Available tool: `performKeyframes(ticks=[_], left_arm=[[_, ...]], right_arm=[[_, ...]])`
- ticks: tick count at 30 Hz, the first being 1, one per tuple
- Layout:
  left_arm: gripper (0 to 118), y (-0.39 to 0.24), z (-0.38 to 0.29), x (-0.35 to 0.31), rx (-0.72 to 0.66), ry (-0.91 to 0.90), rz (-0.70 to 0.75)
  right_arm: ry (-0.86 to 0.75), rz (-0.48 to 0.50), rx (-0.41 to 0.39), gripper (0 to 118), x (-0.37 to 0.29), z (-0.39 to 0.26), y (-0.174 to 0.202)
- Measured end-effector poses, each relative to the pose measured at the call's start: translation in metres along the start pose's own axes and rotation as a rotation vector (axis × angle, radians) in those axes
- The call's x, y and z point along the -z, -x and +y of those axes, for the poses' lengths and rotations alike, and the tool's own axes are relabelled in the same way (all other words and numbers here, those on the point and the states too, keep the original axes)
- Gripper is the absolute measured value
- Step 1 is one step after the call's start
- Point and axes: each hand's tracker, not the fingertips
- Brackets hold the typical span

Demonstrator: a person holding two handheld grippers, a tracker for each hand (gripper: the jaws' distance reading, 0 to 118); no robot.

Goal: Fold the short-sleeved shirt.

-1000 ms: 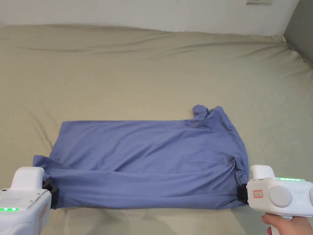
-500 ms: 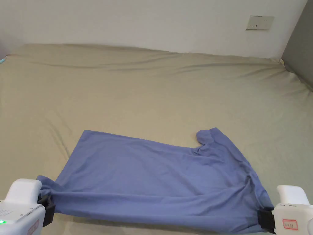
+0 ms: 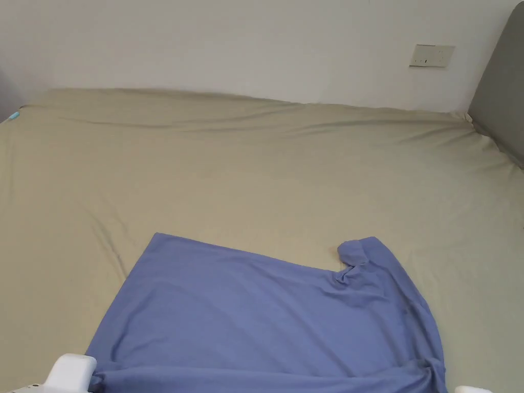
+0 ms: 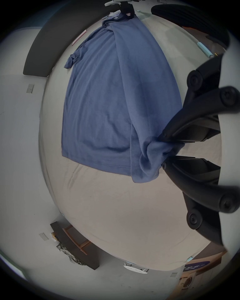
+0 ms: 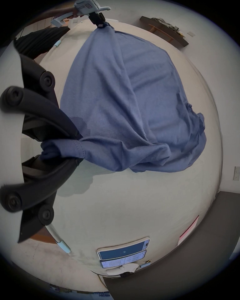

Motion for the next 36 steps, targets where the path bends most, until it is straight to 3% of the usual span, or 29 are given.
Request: performKeyframes(ticks=[1, 2, 3, 4, 5, 6, 7, 8, 15, 22, 26, 28, 29, 30, 31, 32, 36], left_arm=[[15, 0.000, 0.000, 0.004, 0.008, 0.018, -0.003], [15, -0.001, -0.001, 0.006, 0.015, 0.033, -0.004], [16, -0.001, -0.001, 0.009, 0.020, 0.036, -0.005], [16, -0.001, -0.001, 0.010, 0.025, 0.045, -0.006], [27, -0.001, -0.001, 0.010, 0.025, 0.047, -0.006], [68, -0.001, -0.001, 0.010, 0.021, 0.045, -0.007], [98, 0.000, 0.000, 0.010, 0.021, 0.039, 0.036], [116, 0.002, 0.002, 0.009, 0.022, 0.034, 0.047], [115, 0.017, 0.057, -0.068, -0.093, -0.310, 0.070], [115, 0.001, 0.110, -0.174, -0.098, -0.739, 0.099], [114, -0.021, 0.121, -0.213, -0.055, -0.884, 0.102], [105, -0.033, 0.124, -0.226, -0.037, -0.928, 0.098], [89, -0.039, 0.123, -0.230, -0.036, -0.958, 0.104], [55, -0.044, 0.124, -0.230, -0.031, -0.979, 0.122], [29, -0.049, 0.128, -0.229, -0.011, -0.954, 0.132], [14, -0.052, 0.130, -0.227, 0.003, -0.941, 0.135], [0, -0.060, 0.132, -0.209, 0.006, -0.885, 0.065]], right_arm=[[0.005, -0.012, 0.001, 23, 0.003, 0.000, 0.001], [0.009, -0.034, 0.000, 38, 0.004, 0.000, 0.003], [0.018, -0.089, -0.018, 68, 0.005, 0.000, 0.003], [0.017, -0.167, -0.050, 87, 0.006, 0.000, 0.002], [0.005, -0.176, -0.065, 97, 0.005, 0.000, 0.000], [-0.005, -0.152, -0.059, 99, 0.001, 0.001, -0.004], [-0.022, -0.137, -0.051, 99, -0.005, 0.003, -0.009], [-0.042, -0.119, -0.033, 99, -0.012, 0.006, -0.011], [-0.384, -0.181, -0.060, 99, -0.096, 0.044, 0.001], [-0.815, -0.160, -0.208, 99, -0.197, 0.063, 0.063], [-0.923, -0.091, -0.251, 94, -0.229, 0.062, 0.097], [-0.944, -0.084, -0.280, 68, -0.235, 0.060, 0.111], [-0.959, -0.079, -0.295, 43, -0.236, 0.059, 0.116], [-0.969, -0.084, -0.307, 10, -0.235, 0.058, 0.120], [-0.975, -0.090, -0.315, 7, -0.232, 0.058, 0.126], [-0.973, -0.098, -0.322, 7, -0.230, 0.058, 0.129], [-0.953, -0.079, -0.332, 2, -0.221, 0.054, 0.132]])
